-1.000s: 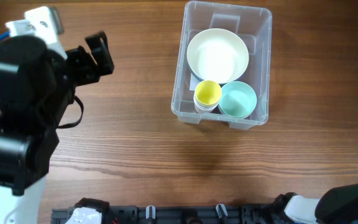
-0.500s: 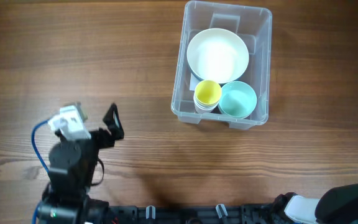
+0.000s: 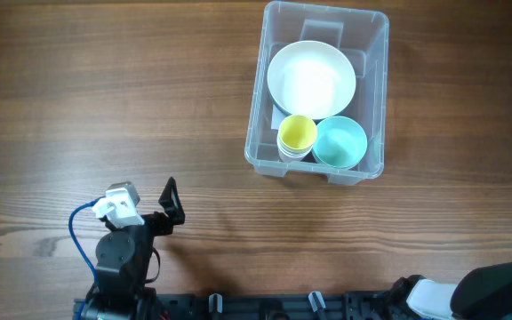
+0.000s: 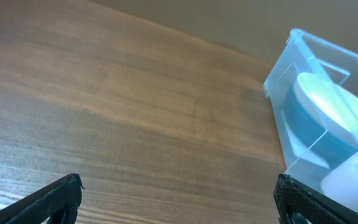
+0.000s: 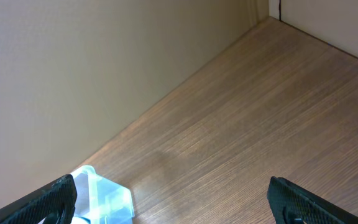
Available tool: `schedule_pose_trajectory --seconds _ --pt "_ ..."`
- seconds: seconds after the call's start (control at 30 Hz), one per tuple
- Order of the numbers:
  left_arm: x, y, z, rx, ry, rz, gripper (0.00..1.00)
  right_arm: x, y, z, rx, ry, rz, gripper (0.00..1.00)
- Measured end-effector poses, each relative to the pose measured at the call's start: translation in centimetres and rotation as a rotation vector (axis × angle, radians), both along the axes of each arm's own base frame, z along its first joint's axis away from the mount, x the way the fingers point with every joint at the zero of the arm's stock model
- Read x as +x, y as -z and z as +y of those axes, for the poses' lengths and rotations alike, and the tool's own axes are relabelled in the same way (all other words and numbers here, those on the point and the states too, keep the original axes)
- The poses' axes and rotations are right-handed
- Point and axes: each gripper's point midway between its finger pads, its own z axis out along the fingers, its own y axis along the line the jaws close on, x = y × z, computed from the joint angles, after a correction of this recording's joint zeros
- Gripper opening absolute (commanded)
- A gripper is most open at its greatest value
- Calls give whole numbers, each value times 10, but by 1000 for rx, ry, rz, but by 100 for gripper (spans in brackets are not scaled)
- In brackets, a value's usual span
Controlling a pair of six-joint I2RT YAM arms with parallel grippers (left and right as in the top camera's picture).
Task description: Pack container
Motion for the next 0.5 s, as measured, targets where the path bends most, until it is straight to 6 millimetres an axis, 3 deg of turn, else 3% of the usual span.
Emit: schedule_pose_trajectory --seconds 0.5 --pt "0 -6 0 -4 -2 -26 100 0 0 0 0 0 0 100"
